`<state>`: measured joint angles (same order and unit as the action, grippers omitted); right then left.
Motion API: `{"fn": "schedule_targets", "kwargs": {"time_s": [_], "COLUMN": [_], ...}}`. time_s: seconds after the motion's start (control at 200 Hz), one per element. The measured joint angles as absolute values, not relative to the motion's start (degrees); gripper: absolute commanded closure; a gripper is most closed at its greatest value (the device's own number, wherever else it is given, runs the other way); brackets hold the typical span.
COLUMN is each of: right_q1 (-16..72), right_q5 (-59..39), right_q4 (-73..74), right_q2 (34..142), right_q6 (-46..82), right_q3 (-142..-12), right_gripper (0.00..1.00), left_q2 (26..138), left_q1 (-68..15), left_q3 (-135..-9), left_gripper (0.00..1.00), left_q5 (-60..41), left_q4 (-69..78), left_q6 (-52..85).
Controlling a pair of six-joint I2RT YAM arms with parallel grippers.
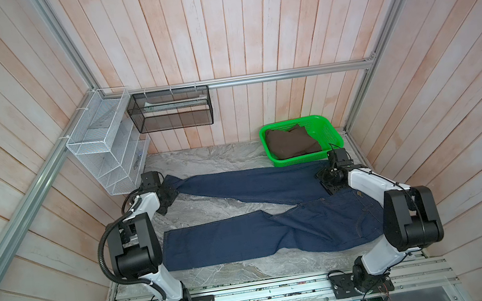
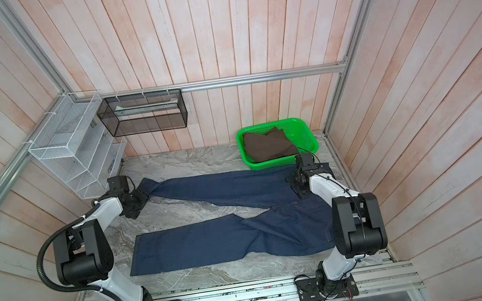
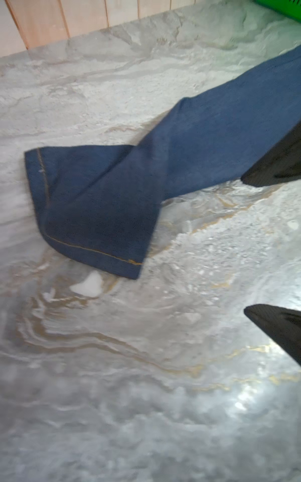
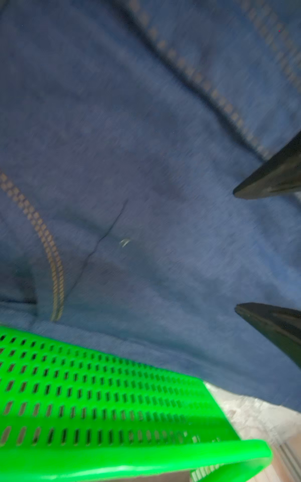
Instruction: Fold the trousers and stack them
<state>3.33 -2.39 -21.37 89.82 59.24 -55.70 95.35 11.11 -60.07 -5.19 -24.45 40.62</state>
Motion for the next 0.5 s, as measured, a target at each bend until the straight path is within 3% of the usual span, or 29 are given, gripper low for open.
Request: {"fn": "schedule_targets", "kwargs": {"time_s": [0.165, 0.315, 0.425, 0.5], "right_q1": [3.2, 2.0, 0.6, 0.0], "right_q5": [0.1, 0.9, 1.1, 1.0], "right_q4": [-25.1, -27.2, -28.3, -29.2], "right_q2": [82.5, 77.2, 75.2, 74.3], "right_q6": [56.8, 55.7, 55.3, 55.2], "right_q3": [-52.1, -48.1, -45.6, -44.6], "right_gripper": [0.33, 0.33, 0.33, 0.33], "left_q2": [78.3, 67.4, 64.2, 63.2], "left_q1": [7.2, 1.6, 0.4, -0.6], "left_q3": [-51.2, -44.3, -38.1, -34.3], "left_gripper": [0.36, 0.58, 0.77, 0.84], "left_q5": [-6.0, -7.6, -7.9, -8.2], "left_q4": [-29.3, -33.2, -36.2, -37.9], "left_q6": [41.6, 43.8, 45.4, 47.0]}}
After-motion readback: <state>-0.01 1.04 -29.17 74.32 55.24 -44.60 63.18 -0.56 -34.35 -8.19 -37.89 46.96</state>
